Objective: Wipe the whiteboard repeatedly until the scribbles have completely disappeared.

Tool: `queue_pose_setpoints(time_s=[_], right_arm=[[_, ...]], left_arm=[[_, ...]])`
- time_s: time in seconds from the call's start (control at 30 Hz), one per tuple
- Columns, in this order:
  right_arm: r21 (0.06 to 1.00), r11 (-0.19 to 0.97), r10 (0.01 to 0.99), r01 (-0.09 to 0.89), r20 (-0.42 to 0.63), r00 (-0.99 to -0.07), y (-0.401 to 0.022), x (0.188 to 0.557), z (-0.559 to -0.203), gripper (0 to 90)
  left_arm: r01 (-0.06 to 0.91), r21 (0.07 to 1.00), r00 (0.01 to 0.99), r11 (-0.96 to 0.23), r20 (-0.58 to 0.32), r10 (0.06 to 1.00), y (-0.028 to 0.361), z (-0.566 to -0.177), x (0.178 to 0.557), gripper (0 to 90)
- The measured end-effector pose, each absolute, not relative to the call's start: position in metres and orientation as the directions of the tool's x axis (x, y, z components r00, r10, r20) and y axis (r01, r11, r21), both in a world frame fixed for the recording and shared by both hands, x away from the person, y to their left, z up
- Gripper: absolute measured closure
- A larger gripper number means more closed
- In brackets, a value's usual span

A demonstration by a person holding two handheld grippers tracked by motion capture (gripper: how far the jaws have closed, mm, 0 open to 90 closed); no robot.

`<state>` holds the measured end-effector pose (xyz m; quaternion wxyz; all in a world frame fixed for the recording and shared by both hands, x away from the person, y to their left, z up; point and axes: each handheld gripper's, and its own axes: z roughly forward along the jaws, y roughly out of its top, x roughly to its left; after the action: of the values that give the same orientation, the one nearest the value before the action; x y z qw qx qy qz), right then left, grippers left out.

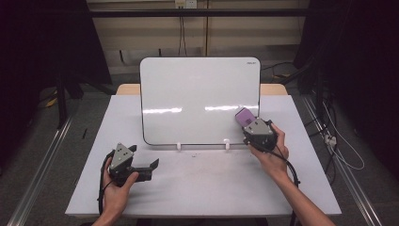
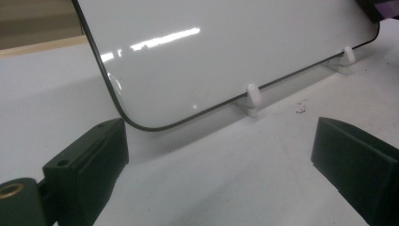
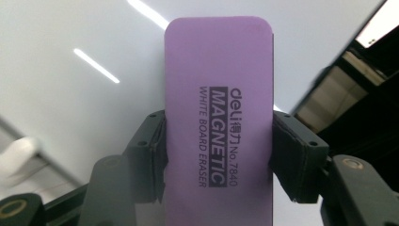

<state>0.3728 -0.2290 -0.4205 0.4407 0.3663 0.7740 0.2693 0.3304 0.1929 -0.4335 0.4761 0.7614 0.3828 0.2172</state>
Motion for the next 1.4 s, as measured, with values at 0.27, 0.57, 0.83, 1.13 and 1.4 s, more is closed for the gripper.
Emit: queue_pose_setpoints(time_s=[0.27, 0.57, 0.83, 1.13, 1.4], right_arm=[[0.721, 0.61, 0.78, 0.329, -0.476, -0.406, -0.213, 0.362, -0.434, 41.8], [0.742, 0.584, 0.802, 0.329, -0.465, -0.374, -0.222, 0.371, -0.424, 41.8], [0.796, 0.499, 0.859, 0.344, -0.4, -0.319, -0.235, 0.381, -0.412, 41.8], [0.839, 0.449, 0.868, 0.307, -0.328, -0.372, -0.23, 0.371, -0.407, 41.8], [0.881, 0.382, 0.872, 0.279, -0.244, -0.424, -0.222, 0.363, -0.407, 41.8]], left_arm=[[0.373, 0.892, 0.615, -0.255, -0.032, 0.788, 0.193, -0.433, 0.331, 4.3], [0.375, 0.889, 0.619, -0.262, -0.029, 0.785, 0.193, -0.434, 0.331, 4.3], [0.379, 0.891, 0.612, -0.25, -0.039, 0.79, 0.193, -0.434, 0.331, 4.3], [0.371, 0.895, 0.612, -0.247, -0.035, 0.79, 0.198, -0.432, 0.33, 4.4], [0.375, 0.894, 0.611, -0.245, -0.04, 0.791, 0.198, -0.432, 0.329, 4.4]])
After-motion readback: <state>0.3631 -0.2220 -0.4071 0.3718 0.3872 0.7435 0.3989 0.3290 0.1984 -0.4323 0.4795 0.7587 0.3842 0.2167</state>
